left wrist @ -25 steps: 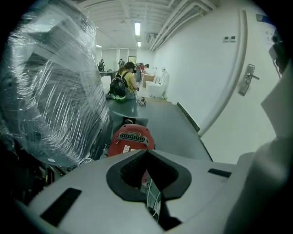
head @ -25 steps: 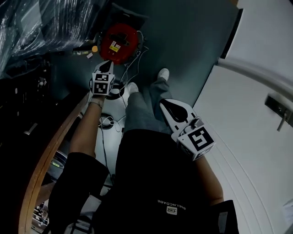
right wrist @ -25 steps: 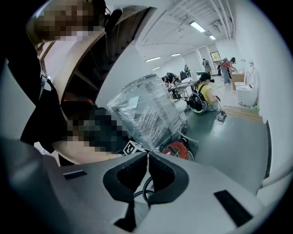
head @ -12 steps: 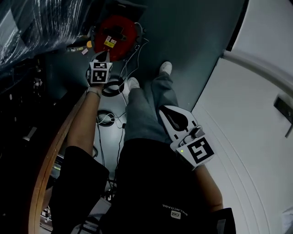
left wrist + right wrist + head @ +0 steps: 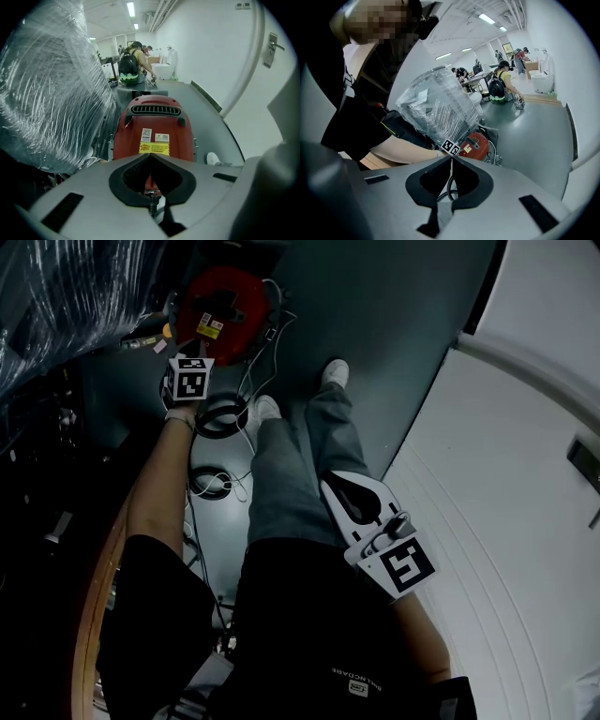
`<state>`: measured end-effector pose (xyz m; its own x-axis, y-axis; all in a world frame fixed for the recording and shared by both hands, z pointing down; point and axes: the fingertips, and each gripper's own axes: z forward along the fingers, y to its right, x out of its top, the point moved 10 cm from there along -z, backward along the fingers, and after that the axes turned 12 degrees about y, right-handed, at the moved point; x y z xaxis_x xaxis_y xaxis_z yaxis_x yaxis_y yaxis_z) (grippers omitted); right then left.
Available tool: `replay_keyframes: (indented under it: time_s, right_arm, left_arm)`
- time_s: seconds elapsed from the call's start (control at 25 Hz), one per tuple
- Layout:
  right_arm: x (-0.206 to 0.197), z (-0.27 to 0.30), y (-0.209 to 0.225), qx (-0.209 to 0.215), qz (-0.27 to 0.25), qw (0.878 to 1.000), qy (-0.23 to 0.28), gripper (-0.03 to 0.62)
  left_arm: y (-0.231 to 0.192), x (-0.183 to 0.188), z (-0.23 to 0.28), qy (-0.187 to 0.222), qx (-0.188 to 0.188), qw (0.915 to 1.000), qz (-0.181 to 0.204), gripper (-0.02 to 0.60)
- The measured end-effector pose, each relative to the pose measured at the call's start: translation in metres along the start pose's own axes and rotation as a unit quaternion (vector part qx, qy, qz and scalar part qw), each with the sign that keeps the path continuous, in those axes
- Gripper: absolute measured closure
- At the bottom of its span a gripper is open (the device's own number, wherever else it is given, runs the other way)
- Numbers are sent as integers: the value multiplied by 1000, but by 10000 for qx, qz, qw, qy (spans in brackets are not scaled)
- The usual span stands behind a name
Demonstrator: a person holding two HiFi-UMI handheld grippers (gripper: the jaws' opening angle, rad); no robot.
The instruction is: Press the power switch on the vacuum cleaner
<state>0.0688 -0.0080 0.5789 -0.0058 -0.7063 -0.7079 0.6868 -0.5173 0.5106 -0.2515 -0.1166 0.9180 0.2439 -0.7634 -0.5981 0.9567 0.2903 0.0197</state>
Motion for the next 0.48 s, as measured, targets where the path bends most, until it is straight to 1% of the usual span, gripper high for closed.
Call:
replay_keyframes:
  time_s: [0.12,0.32,0.48]
  right_arm:
    - [-3,3,3,-38,24,10000,-38,560]
    - [-6,9,0,-27,65,10000,-52,562]
    - [-7,15,-3,0,94,9999,-55,562]
  left_arm:
    - [-4,-2,10,-106,5,9999,-97,566]
    - [-6,-5,12,-35,-46,10000,31,566]
    - [-12,-8,17,-94,-148,9998,-94,566]
